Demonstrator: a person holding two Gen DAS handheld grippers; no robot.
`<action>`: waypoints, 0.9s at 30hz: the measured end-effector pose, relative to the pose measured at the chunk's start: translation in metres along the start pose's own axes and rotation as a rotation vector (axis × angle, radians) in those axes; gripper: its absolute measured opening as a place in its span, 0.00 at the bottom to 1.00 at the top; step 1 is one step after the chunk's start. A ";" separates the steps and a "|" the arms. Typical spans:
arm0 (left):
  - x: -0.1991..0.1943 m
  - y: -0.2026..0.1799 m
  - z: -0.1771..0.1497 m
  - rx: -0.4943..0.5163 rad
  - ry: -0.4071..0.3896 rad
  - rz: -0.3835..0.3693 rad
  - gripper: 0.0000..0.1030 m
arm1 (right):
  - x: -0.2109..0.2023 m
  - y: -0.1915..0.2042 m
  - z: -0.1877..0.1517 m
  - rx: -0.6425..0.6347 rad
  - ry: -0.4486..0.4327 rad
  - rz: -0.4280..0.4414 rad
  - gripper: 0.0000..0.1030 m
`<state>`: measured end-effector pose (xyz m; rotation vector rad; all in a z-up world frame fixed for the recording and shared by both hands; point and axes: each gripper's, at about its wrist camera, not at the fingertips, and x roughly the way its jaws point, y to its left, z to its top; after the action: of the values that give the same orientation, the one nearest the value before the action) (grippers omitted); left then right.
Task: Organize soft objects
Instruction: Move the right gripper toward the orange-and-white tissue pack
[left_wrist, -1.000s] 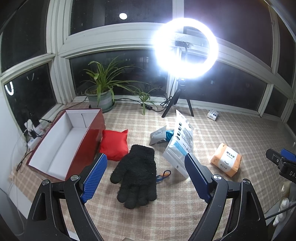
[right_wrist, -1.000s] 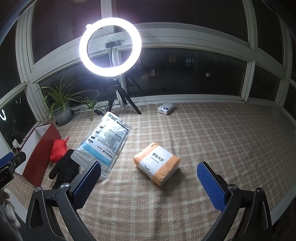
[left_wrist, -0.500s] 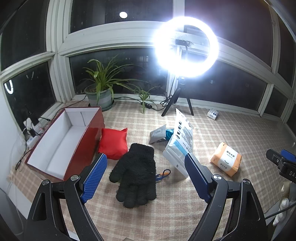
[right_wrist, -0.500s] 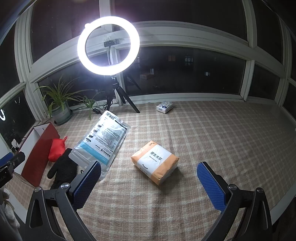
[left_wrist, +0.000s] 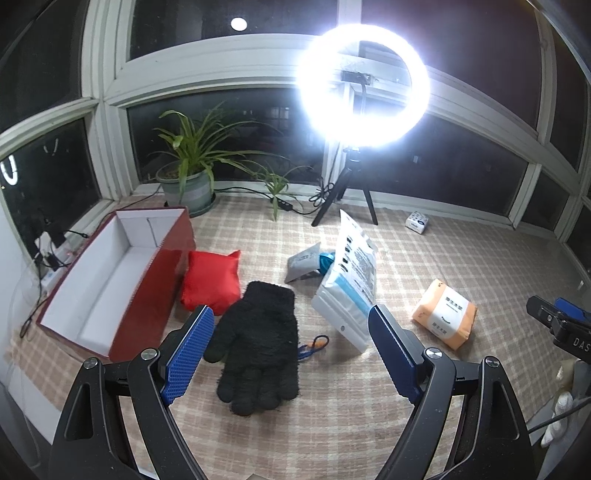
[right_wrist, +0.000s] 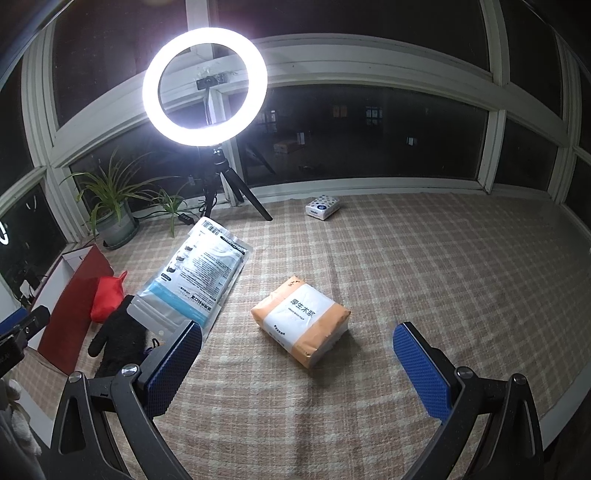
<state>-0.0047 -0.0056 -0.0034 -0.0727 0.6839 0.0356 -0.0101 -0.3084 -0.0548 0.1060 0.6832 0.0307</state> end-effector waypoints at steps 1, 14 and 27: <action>0.002 -0.001 0.000 0.000 0.003 -0.006 0.83 | 0.002 -0.001 0.000 0.001 0.002 0.002 0.99; 0.032 -0.037 -0.005 0.030 0.049 -0.080 0.83 | 0.034 -0.043 0.001 0.041 0.041 0.061 0.99; 0.064 -0.097 -0.023 0.036 0.110 -0.176 0.83 | 0.089 -0.089 0.015 0.042 0.152 0.218 0.93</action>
<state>0.0361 -0.1033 -0.0567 -0.1009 0.7853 -0.1510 0.0675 -0.3924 -0.1089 0.2200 0.8215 0.2359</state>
